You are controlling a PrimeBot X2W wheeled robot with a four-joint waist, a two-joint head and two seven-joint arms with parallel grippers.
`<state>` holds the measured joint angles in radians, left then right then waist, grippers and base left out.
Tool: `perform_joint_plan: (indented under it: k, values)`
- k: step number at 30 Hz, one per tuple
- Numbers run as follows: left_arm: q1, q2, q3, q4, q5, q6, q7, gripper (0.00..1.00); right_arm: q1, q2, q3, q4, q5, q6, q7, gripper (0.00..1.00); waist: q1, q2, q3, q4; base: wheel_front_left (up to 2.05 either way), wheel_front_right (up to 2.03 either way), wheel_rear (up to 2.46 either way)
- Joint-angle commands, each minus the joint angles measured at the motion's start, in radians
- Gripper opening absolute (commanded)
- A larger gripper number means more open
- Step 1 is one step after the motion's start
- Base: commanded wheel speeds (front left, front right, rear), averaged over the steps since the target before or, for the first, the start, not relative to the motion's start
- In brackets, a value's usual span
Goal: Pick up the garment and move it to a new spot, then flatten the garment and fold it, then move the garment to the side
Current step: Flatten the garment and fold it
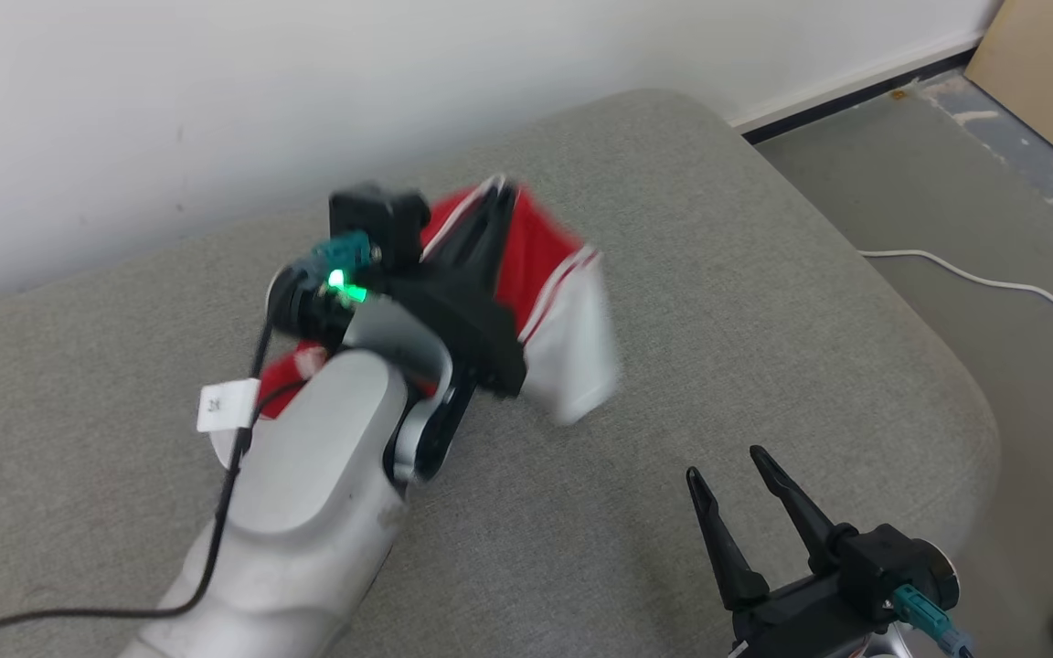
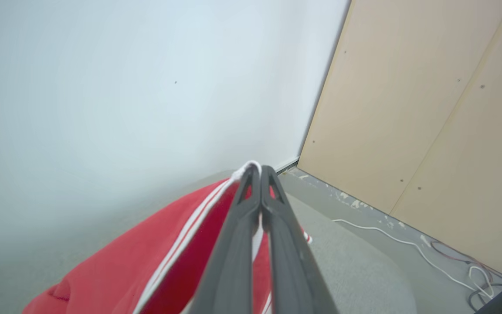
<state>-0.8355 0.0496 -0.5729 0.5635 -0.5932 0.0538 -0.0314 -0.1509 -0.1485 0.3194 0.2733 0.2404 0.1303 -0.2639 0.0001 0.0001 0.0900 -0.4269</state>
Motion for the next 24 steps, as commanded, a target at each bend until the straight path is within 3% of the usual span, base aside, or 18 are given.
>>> perform_joint_plan:
  k: [1, 7, 15, 18, 24]
  values:
    - [-0.025, 0.002, -0.008, -0.027, -0.025, 0.0, -0.03, 0.0, 0.002, 0.002, -0.005, 0.001, -0.004, 0.001, -0.001, 1.0, -0.0001, -0.0001, -0.002, 0.008, 0.0, 0.0, 0.0]
    - [-0.158, 0.001, -0.042, -0.186, -0.156, 0.024, -0.197, 0.0, 0.005, 0.004, -0.011, 0.005, -0.007, 0.001, -0.001, 1.0, -0.0001, -0.0001, -0.014, 0.038, 0.0, 0.0, 0.0]
    - [-0.218, 0.002, 0.047, -0.43, -0.272, 0.061, -0.232, 0.0, 0.014, 0.0, -0.01, 0.005, -0.008, 0.001, -0.001, 1.0, -0.0001, -0.0001, -0.029, 0.096, 0.0, 0.0, 0.0]
    - [-0.141, 0.002, 0.05, -0.433, -0.315, 0.071, -0.233, 0.0, 0.016, 0.001, -0.012, 0.001, -0.006, 0.001, -0.001, 1.0, -0.0001, -0.0001, -0.028, 0.123, 0.0, 0.0, 0.0]
    - [0.044, 0.011, 0.081, -0.262, -0.228, 0.099, -0.233, 0.0, 0.007, 0.003, -0.013, -0.007, -0.006, 0.001, -0.001, 1.0, -0.0001, -0.0001, -0.006, 0.175, 0.0, 0.0, 0.0]
